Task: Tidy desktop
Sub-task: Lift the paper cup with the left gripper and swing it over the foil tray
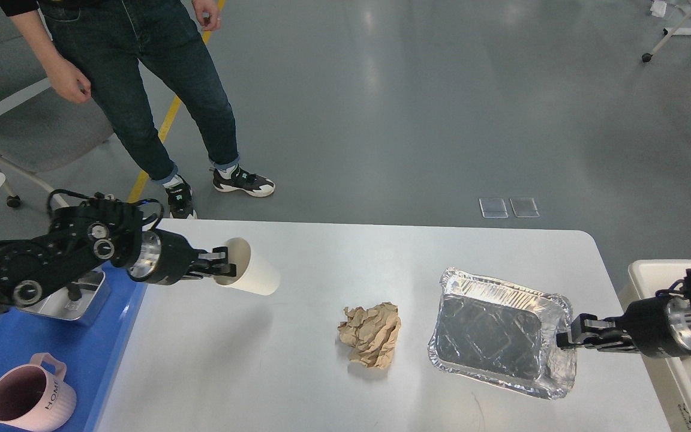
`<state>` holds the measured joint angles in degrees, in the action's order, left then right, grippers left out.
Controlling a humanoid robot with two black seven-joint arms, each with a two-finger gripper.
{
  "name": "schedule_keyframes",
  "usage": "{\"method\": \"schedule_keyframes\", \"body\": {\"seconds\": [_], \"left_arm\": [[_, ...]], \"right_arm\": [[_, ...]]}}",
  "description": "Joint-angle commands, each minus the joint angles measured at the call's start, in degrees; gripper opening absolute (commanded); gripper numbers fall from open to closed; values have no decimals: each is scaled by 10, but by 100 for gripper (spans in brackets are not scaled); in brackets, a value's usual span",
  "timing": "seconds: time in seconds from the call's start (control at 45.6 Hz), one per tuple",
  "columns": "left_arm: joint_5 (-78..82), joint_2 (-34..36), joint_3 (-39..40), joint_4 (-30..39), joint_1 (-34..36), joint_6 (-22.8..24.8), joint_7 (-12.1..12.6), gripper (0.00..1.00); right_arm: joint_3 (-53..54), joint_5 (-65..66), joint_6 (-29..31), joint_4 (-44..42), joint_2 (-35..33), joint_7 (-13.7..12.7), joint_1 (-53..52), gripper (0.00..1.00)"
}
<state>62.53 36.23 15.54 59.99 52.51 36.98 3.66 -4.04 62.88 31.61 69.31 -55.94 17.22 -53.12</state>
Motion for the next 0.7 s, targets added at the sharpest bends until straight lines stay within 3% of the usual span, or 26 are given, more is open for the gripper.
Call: {"method": "schedule_keyframes", "body": {"seconds": [0.0, 0.153, 0.285, 0.504, 0.679], "left_arm": [[-2, 159, 39, 135, -35, 9, -1, 0], [-25, 334, 99, 247, -66, 56, -19, 0], [-70, 437, 142, 261, -66, 112, -41, 0], [-86, 539, 194, 256, -62, 180, -89, 0], [-87, 544, 207, 244, -44, 180, -90, 0]], "right_arm": [[2, -1, 1, 0, 0, 0, -4, 0], [3, -1, 1, 0, 1, 0, -13, 0], [3, -1, 2, 0, 1, 0, -15, 0], [2, -1, 4, 14, 1, 0, -17, 0], [1, -1, 6, 24, 3, 0, -17, 0]]}}
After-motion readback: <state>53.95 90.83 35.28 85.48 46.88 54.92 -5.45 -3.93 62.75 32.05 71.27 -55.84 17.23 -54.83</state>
